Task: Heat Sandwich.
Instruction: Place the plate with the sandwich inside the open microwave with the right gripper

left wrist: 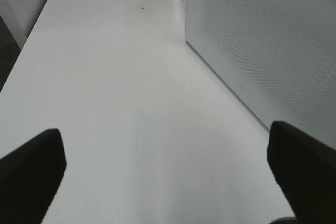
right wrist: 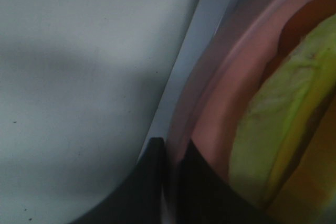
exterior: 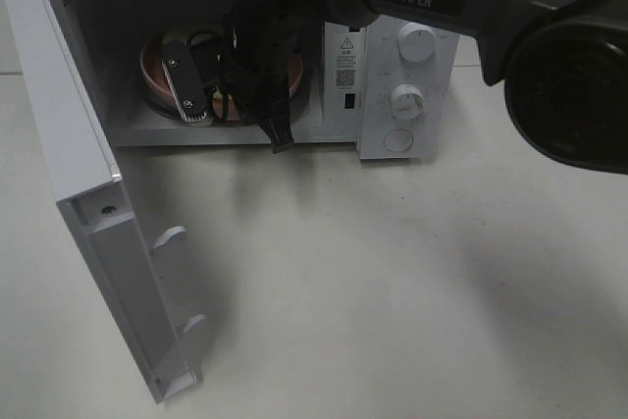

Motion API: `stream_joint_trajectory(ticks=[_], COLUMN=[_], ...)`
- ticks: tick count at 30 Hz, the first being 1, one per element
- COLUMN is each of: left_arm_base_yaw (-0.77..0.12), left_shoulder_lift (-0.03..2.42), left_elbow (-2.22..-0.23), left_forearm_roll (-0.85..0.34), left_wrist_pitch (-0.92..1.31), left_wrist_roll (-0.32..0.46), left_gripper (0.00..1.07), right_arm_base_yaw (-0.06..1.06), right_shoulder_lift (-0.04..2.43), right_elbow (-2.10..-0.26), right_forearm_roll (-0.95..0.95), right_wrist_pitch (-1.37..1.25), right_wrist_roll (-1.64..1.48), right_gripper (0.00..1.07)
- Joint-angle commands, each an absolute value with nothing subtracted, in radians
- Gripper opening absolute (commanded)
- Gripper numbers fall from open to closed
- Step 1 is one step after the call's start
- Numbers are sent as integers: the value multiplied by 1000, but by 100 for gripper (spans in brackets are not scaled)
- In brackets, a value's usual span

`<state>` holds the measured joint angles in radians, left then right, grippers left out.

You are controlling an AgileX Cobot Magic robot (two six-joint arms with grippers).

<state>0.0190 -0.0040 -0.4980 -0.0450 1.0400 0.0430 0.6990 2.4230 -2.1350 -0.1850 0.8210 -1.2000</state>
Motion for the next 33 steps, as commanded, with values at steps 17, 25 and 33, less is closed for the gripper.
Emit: stream_joint_trajectory(ticks=[17, 25, 33], left_arm_base_yaw=[15, 15, 15], left_shoulder_lift=[-32, -32, -32], left_elbow=[-496, -496, -496], left_forearm_roll=[-46, -46, -46], left_wrist_pitch=[1039, 1039, 1039], left_wrist_roll=[38, 38, 38], left_gripper=[101, 101, 101], right_arm_base_yaw=[698, 698, 698], right_shoulder_lift=[2437, 2437, 2403], right_elbow=[-2177, -2175, -2090], right_forearm_roll=[-220, -218, -199], right_wrist_pitch=[778, 801, 742], right_wrist_roll=[-1141, -1053, -1032], right_gripper=[22, 62, 81])
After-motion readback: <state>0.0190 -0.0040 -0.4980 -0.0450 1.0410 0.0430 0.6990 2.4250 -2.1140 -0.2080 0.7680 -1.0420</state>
